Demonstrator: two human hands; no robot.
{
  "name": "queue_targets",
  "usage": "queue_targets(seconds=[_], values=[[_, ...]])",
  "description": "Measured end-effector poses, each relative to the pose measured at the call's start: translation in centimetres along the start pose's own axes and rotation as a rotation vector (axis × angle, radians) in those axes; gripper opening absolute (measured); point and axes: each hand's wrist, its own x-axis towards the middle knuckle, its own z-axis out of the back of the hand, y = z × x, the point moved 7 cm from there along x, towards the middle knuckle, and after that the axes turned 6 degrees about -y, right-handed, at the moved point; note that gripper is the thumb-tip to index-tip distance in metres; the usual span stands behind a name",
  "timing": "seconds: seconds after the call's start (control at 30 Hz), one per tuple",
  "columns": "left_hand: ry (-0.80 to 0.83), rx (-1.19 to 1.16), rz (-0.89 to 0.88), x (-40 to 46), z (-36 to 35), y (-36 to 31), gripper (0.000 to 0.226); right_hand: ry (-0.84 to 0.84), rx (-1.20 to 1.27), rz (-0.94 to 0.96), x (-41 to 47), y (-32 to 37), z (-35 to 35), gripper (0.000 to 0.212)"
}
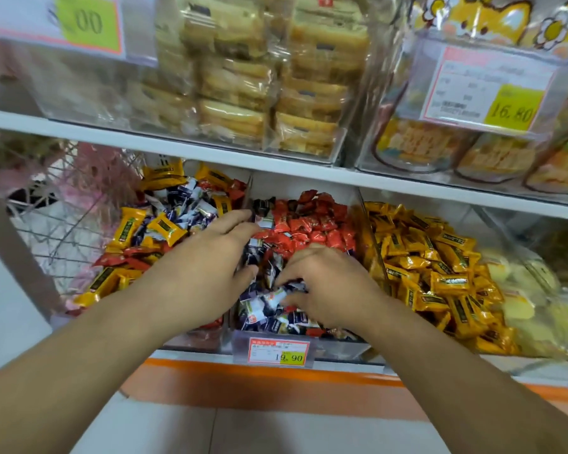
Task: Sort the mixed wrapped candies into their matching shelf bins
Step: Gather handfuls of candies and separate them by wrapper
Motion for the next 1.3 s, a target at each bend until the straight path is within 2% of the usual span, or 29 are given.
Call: queue_targets(seconds=[0.3, 0.4, 0.47, 0.53, 0.6, 0.67, 0.97, 1.3], values=[[0.013, -0.013, -0.004, 0.0, -0.1, 0.2, 0.065, -0.228, -0.369, -0.236, -0.2, -2.2, 2.8, 0.026], [0.013, -0.019, -0.007, 0.0, -0.2, 0.2, 0.065, -0.249, -0.312, -0.206, -0.3, -1.8, 3.0, 0.04], [0.0, -0.018, -0.011, 0.0, -0.2, 0.2, 0.065, -0.274, -0.136, -0.1, -0.5, -0.7, 3.2, 0.044], [-0.015, -0.015, -0.018, 0.1, -0.3, 0.1, 0.065, -0.195, 0.148, -0.035, -0.7, 0.7, 2.7, 0.033], [-0.019, -0.013, -0.021, 0.0, -0.3, -0.1, 0.065, -0.029, 0.319, -0.05, -0.9, 1.4, 1.1, 0.026], [-0.016, -0.016, -0.02, -0.1, -0.3, -0.2, 0.064, 0.072, 0.31, -0.066, -1.1, 1.2, -0.2, 0.024], [-0.009, -0.017, -0.015, -0.2, -0.2, -0.3, 0.063, 0.152, 0.176, -0.199, -0.6, -1.6, -1.2, 0.043], [-0.008, -0.033, -0.017, -0.2, -0.2, -0.2, 0.062, 0.138, 0.342, -0.24, -0.5, -1.8, -1.2, 0.039]])
